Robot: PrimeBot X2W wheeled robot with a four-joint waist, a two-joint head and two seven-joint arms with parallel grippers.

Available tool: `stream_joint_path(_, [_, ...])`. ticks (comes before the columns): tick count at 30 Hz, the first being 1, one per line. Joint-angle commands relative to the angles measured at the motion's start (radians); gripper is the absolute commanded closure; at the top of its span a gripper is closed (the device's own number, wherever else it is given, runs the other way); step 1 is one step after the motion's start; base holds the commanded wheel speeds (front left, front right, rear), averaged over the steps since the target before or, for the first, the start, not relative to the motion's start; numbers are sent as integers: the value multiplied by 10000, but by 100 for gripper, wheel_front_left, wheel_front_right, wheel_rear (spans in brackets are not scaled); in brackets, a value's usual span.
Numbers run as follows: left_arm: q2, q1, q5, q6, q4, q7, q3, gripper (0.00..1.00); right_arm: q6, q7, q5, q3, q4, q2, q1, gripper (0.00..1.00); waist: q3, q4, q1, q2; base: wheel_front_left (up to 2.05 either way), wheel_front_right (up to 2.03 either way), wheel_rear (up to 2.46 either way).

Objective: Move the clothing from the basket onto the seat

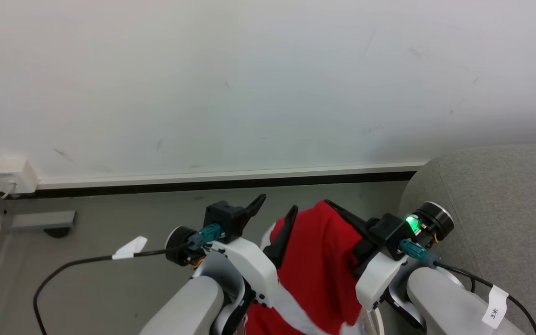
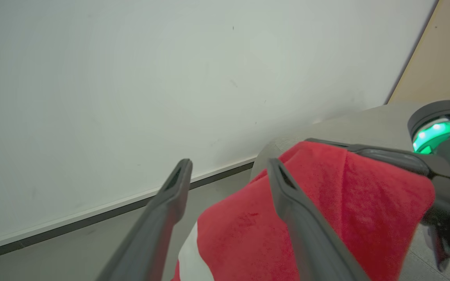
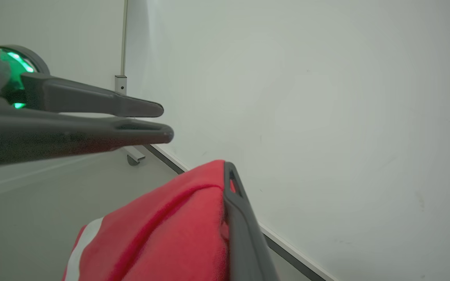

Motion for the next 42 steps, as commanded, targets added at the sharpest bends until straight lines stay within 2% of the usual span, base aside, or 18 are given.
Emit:
stream_joint_path(1, [95,2,102,8,43,-59,-5,0,-21,-33,43,-57,34,-1,-18,100,-2,43,0,0,0,0,0])
stream_joint_path(13, [260,180,104,-18,286,-218,-166,0,-21,-33,32,-397,9,-133,150,100,0,261,0,0,0,0,0])
stream_joint_path(22, [283,197,-3,41,214,-168,-226,0,-21,-33,-1,-627,8,-217,118,100,-7,58,0,0,0,0,0])
stream_joint_path(30, [306,299,-37,-5,10,-151,-378,0,-21,-32,-5,-763,-11,-374,99,100,42,-519,0,0,0,0,0])
stream_joint_path(35, [304,404,-53,12,-223,-90,-492,0,-21,-21,29,-867,-90,-555,95,100,69,-1170,0,0,0,0,0])
stream_joint_path(42, [215,540,14,-48,-725,67,-846,0,-21,-20,7,-1258,-242,-882,75,100,172,-2448,0,0,0,0,0])
